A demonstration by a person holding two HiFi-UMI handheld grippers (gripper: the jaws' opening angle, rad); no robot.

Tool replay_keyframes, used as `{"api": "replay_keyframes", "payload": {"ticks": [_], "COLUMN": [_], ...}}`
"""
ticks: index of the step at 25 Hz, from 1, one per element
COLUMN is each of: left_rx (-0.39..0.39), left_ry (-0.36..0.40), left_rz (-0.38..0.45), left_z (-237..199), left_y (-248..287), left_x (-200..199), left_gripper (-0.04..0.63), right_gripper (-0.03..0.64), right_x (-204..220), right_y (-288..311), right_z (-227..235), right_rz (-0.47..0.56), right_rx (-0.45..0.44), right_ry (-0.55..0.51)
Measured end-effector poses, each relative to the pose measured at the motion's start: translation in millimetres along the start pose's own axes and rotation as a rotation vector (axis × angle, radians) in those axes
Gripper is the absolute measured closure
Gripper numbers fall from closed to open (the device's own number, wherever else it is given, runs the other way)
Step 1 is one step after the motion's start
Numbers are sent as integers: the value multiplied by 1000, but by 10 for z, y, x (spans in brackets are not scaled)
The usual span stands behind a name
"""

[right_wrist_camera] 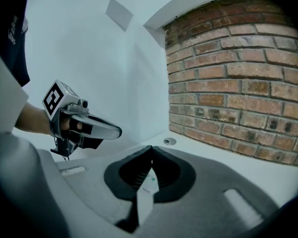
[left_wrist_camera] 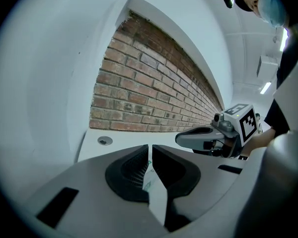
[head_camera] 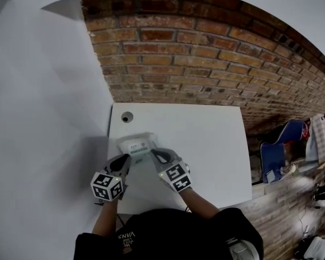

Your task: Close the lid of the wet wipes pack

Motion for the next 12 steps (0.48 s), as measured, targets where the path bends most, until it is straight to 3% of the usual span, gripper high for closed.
{"api": "replay_keyframes", "payload": {"ticks": [12], "left_rx": [-125], "left_ry": [37], "left_rz": [75], "left_z": [566], "left_y": [-192], "left_x": [103], "left_gripper": [561], "right_gripper": [618], "right_x": [6], "right_y": [-510], "right_z": [50], "right_rz": [44], "right_rx": [-50], "right_ry": [-38]}}
Point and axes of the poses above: the fingertips, and each gripper's own axes: y forward along the fingers, z to its right, x out of its underside, the point moved 9 cm from there along -y, backward along the fingers, and after that the axes turned 1 degree about z, right-handed, at the moved point
